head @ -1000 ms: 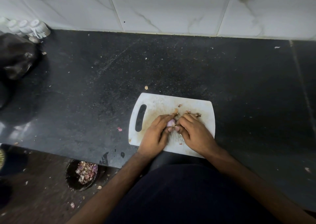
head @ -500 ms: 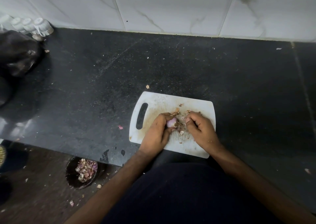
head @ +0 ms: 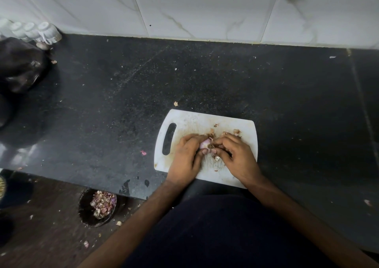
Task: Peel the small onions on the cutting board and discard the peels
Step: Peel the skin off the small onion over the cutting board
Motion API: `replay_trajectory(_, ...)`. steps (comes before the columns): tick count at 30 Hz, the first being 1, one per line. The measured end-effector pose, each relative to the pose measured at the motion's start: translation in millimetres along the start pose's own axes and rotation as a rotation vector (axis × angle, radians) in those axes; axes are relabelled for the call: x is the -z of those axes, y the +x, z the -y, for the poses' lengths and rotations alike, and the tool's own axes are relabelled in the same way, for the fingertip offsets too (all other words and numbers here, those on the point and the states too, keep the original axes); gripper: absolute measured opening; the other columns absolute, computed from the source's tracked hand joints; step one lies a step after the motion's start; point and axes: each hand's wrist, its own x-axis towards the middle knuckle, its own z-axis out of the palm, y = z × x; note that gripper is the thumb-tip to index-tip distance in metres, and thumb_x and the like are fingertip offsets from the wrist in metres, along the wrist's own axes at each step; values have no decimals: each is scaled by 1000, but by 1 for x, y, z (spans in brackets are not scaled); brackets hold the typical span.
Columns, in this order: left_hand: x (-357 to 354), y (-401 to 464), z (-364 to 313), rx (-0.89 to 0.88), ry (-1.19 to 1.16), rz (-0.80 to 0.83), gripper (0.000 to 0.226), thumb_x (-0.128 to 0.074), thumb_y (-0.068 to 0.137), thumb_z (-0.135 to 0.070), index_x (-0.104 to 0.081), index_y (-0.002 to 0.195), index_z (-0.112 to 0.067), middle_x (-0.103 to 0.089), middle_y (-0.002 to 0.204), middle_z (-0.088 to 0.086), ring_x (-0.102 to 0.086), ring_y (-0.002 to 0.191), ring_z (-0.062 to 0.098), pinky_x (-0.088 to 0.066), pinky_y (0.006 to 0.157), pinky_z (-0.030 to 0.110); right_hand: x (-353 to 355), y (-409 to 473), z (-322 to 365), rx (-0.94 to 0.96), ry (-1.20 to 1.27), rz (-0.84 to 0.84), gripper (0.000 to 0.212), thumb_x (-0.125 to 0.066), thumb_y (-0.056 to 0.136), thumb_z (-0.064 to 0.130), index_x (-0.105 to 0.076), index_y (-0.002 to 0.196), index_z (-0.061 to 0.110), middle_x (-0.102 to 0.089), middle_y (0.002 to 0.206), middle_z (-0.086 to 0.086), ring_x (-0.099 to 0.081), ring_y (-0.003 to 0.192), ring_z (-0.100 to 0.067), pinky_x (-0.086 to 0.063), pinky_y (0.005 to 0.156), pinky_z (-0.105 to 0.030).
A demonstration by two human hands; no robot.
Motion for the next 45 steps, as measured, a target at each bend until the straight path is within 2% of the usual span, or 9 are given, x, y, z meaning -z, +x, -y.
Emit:
replay_trajectory(3, 1, 3, 0, 36, 59, 24, 40, -52, 106, -28, -55, 146, -22, -58, 147, -10, -40, 144, 15, -31, 114, 30, 0, 2, 3, -9, -16, -4, 10, -75, 91, 21, -72, 98, 14, -65, 93, 11, -60, 87, -7, -51, 80, -25)
replay_trajectory(10, 1, 3, 1, -2, 127, 127, 60, -63, 99, -40, -45, 153, -23, -46, 157, -10, -35, 147, 7, -25, 115, 29, -4, -3, 4, 31, -57, -19, 12, -73, 92, 18, -74, 104, 14, -69, 96, 6, -64, 91, -13, -52, 82, -28)
replay_trajectory(20, -1, 2, 3, 27, 67, 74, 53, -68, 97, -37, -54, 146, -25, -54, 151, -12, -37, 144, -1, -28, 114, 30, -1, 0, 5, 7, 32, -31, 13, -78, 89, 14, -76, 102, 11, -70, 94, 5, -66, 86, -11, -57, 77, -32)
replay_trajectory(29, -1, 0, 4, 12, 74, 53, 51, -67, 97, -35, -55, 146, -24, -57, 148, -9, -42, 140, 2, -34, 112, 35, -5, 1, 8, 144, -268, 64, 14, -69, 92, 6, -67, 104, 11, -63, 98, -3, -62, 93, -21, -55, 85, -36)
replay_trajectory(32, -1, 0, 3, 5, 79, 48, 51, -67, 97, -34, -56, 145, -24, -57, 148, -9, -44, 140, 6, -34, 112, 35, 0, 1, 8, 88, -147, 88, 8, -62, 96, 5, -60, 99, 12, -59, 96, 1, -56, 91, -16, -50, 82, -36)
replay_trajectory(35, -2, 1, 4, 5, 96, 51, 51, -70, 96, -31, -56, 145, -23, -57, 147, -7, -40, 144, 9, -33, 113, 36, 7, 5, 4, -91, 55, -144, 5, -58, 100, 5, -60, 101, 9, -63, 96, 2, -60, 89, -14, -52, 81, -34)
replay_trajectory(37, -3, 1, 6, -22, 118, 43, 51, -69, 96, -31, -56, 145, -21, -57, 144, -5, -42, 141, 16, -36, 113, 40, 7, 7, 5, -168, 102, -176, 12, -58, 100, 6, -62, 111, 11, -68, 105, 3, -65, 97, -9, -55, 87, -29)
replay_trajectory(41, -3, 1, 6, -36, 134, 32, 51, -65, 97, -34, -55, 146, -21, -55, 128, -2, -48, 120, 18, -44, 100, 44, 3, 5, 8, -99, 55, -95, 16, -62, 101, 14, -68, 115, 13, -72, 110, 6, -65, 103, -3, -54, 93, -27)
replay_trajectory(45, -3, 1, 4, -45, 117, 27, 53, -69, 96, -29, -52, 146, -25, -56, 123, -4, -50, 117, 17, -44, 98, 43, 4, 5, 7, -13, 92, -28, 19, -71, 94, 13, -74, 113, 13, -69, 108, 8, -65, 104, -2, -52, 92, -21)
